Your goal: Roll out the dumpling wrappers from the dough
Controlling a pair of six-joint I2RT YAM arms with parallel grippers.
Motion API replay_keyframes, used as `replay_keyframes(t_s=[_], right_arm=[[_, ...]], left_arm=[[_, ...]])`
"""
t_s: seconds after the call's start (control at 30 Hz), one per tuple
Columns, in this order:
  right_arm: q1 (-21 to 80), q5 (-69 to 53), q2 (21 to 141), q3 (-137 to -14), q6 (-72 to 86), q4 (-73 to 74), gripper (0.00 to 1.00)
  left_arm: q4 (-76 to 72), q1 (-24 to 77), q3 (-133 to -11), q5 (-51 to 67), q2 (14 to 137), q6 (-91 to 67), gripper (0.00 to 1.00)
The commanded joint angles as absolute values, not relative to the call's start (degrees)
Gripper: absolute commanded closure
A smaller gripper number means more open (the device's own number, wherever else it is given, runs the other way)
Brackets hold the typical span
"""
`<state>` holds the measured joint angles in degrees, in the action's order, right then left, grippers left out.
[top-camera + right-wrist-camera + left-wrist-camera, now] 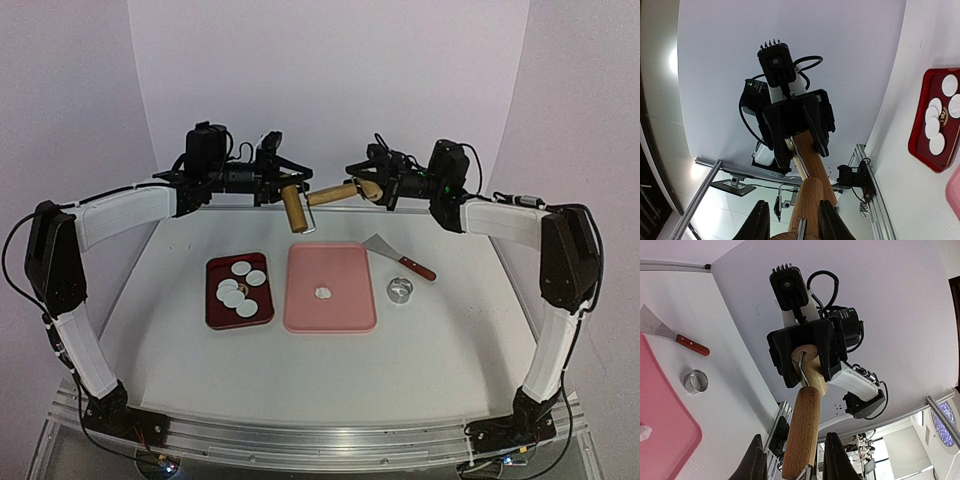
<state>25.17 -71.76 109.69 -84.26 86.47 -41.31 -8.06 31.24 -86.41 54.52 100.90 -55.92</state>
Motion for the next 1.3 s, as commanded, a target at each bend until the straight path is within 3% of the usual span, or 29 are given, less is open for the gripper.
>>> replay_keyframes(t_s=[0.0, 0.33, 0.73, 0.93, 1.27], right_arm=[[25.54, -71.06, 107.69, -84.02, 81.44, -41.56, 1.0], [25.66, -68.67, 103.78, -89.84, 54.36, -9.94, 1.0], [27.16, -69.1, 101.96, -91.17, 50.35, -6.69, 1.0], [28.86, -65.83, 101.66, -95.66, 35.86, 12.29, 1.0], [30.93, -62.39, 98.15, -95.51, 30.33, 18.46, 1.0]], left_arm=[[-5.85, 30.67, -85.54, 48.09, 100.46, -63.05, 1.0], [-5.57, 29.87, -81.13, 49.2, 103.17, -70.51, 1.0], [-3.39, 28.74, -80.96, 51.99, 108.21, -70.22, 1.0], [2.17, 28.37, -82.9, 52.87, 111.39, -66.93, 1.0], [7.05, 27.86, -83.7, 55.45, 115.3, -64.05, 1.0]])
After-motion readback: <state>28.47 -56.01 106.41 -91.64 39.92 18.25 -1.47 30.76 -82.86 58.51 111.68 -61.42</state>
